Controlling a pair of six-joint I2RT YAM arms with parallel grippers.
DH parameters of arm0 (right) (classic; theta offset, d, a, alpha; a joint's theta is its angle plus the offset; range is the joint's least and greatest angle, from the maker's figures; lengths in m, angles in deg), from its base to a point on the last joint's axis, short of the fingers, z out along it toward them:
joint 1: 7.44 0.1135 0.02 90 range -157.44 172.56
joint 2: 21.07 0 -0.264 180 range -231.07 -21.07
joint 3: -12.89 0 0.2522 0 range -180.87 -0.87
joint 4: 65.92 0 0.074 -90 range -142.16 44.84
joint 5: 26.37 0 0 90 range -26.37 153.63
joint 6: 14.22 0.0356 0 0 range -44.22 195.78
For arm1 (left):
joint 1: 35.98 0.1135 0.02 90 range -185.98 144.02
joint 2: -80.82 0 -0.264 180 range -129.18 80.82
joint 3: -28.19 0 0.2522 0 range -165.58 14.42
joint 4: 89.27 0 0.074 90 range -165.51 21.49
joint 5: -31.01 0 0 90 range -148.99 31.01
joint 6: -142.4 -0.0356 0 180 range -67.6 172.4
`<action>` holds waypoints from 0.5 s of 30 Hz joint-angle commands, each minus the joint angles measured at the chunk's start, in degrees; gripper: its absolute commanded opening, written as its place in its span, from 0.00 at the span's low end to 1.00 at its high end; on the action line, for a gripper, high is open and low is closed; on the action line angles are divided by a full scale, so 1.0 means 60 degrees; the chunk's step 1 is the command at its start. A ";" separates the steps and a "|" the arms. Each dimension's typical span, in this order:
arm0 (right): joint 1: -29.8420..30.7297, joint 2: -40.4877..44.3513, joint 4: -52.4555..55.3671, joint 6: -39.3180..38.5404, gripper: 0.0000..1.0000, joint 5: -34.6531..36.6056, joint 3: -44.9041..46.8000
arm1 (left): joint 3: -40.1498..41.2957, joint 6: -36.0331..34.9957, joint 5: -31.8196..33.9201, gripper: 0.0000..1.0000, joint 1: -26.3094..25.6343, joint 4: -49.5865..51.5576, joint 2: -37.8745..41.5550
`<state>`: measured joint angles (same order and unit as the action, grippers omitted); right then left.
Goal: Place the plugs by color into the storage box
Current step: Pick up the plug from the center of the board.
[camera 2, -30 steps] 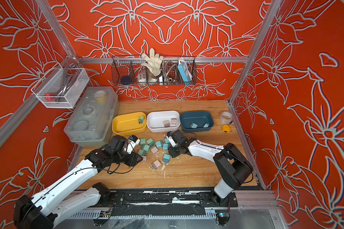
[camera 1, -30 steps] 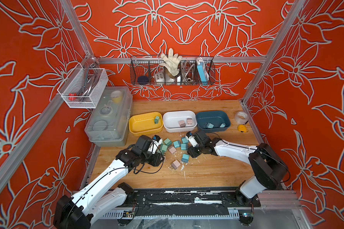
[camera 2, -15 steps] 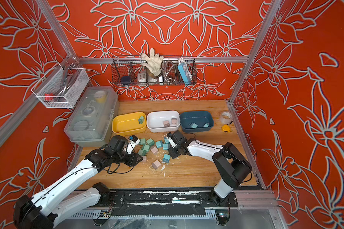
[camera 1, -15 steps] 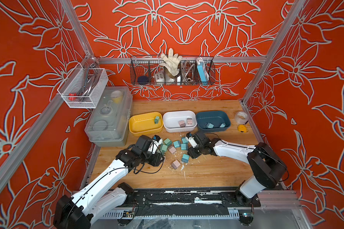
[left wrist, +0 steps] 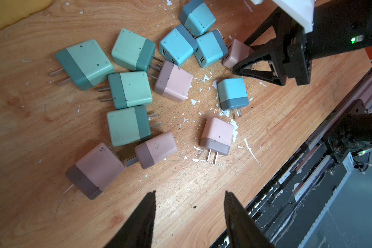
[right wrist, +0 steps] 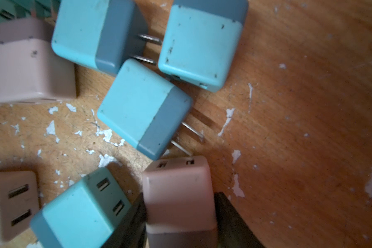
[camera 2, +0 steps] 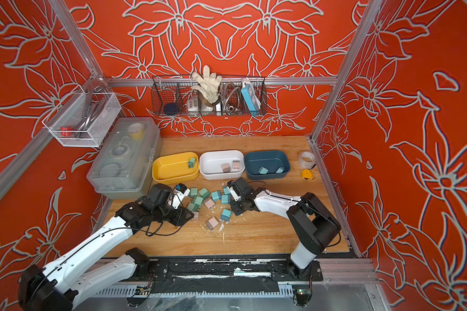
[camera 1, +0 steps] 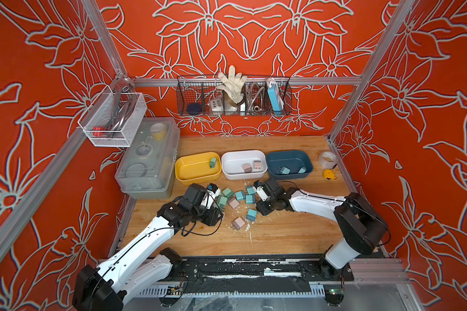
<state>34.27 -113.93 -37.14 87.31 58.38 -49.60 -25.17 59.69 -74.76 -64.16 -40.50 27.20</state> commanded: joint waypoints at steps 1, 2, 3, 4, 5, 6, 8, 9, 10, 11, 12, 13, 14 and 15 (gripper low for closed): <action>0.0039 0.0238 0.0483 -0.0073 0.43 0.0294 -0.0038 | -0.0058 -0.0102 -0.0141 0.52 -0.0071 -0.0121 0.0017; 0.0037 0.0280 0.0485 -0.0072 0.42 0.0304 -0.0038 | -0.0060 -0.0102 -0.0141 0.52 -0.0063 -0.0121 0.0031; 0.0037 0.0312 0.0511 -0.0069 0.42 0.0331 -0.0023 | -0.0060 -0.0116 -0.0144 0.52 -0.0063 -0.0121 0.0032; 0.0045 0.0349 0.0519 -0.0075 0.42 0.0355 -0.0027 | -0.0066 -0.0116 -0.0140 0.52 -0.0063 -0.0121 0.0042; 0.0037 0.0365 0.0540 -0.0065 0.42 0.0363 -0.0024 | -0.0064 -0.0124 -0.0142 0.52 -0.0063 -0.0121 0.0046; 0.0045 0.0372 0.0560 -0.0072 0.41 0.0386 -0.0024 | -0.0062 -0.0124 -0.0140 0.52 -0.0064 -0.0121 0.0053; 0.0035 0.0442 0.0623 -0.0072 0.41 0.0386 -0.0019 | -0.0053 -0.0116 -0.0128 0.52 -0.0065 -0.0128 0.0061; 0.0042 0.0485 0.0636 -0.0051 0.40 0.0392 -0.0009 | -0.0060 -0.0116 -0.0113 0.52 -0.0063 -0.0121 0.0061; 0.0030 0.0542 0.0653 -0.0056 0.40 0.0365 -0.0013 | -0.0054 -0.0117 -0.0115 0.52 -0.0067 -0.0121 0.0066; 0.0042 0.0603 0.0669 -0.0058 0.39 0.0363 -0.0005 | -0.0066 -0.0116 -0.0118 0.52 -0.0063 -0.0121 0.0069; 0.0049 0.0671 0.0669 -0.0057 0.39 0.0349 0.0007 | -0.0071 -0.0116 -0.0097 0.52 -0.0064 -0.0107 0.0075; 0.0047 0.0748 0.0671 -0.0058 0.39 0.0344 0.0021 | -0.0069 -0.0116 -0.0057 0.52 -0.0071 -0.0092 0.0102; 0.0045 0.0808 0.0688 -0.0054 0.39 0.0349 0.0006 | -0.0082 -0.0111 -0.0025 0.52 -0.0065 -0.0079 0.0137; 0.0044 0.0862 0.0699 -0.0055 0.39 0.0349 -0.0003 | -0.0084 -0.0092 0.0004 0.52 -0.0063 -0.0052 0.0187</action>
<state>34.27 -110.91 -34.14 87.27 59.38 -49.60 -25.17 59.69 -74.69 -64.16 -40.50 27.26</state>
